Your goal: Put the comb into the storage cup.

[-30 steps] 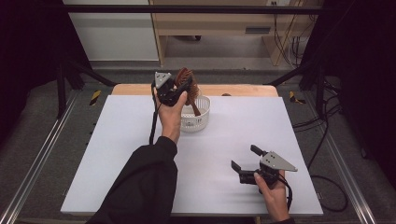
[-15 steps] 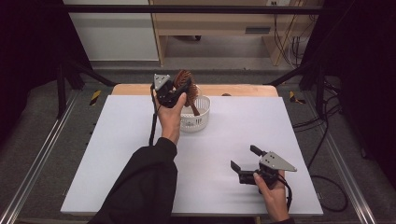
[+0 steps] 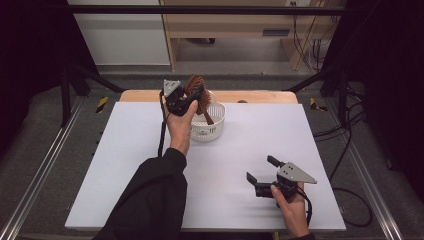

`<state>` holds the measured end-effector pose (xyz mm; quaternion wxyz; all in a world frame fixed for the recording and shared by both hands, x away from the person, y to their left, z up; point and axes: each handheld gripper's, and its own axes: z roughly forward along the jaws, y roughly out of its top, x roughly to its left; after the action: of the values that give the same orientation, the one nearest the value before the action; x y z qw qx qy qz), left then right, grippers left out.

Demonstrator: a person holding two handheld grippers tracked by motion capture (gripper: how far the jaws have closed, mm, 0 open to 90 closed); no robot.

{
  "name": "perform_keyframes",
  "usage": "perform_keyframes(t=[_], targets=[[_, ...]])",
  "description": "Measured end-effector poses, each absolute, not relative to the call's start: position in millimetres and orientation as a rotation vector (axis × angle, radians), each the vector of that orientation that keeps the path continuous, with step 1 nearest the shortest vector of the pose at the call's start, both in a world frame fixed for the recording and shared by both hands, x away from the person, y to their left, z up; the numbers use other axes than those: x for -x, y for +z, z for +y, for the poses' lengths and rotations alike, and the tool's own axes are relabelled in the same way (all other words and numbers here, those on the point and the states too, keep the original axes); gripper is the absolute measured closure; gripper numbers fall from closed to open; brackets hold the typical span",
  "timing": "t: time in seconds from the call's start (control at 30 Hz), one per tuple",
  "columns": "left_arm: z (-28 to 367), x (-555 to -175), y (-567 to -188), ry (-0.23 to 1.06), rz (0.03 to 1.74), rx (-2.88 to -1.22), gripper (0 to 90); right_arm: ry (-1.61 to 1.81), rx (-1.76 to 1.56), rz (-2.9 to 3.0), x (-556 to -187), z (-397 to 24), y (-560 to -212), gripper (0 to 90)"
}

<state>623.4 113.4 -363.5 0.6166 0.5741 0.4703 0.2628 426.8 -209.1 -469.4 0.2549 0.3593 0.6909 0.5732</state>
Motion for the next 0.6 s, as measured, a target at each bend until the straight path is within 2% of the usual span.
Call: perform_keyframes(t=[0.6], targets=[[127,-623,-366,0.581,1.106,-1.326,49.2,1.559,-0.976,1.877,-427,-209,-469,3.1]])
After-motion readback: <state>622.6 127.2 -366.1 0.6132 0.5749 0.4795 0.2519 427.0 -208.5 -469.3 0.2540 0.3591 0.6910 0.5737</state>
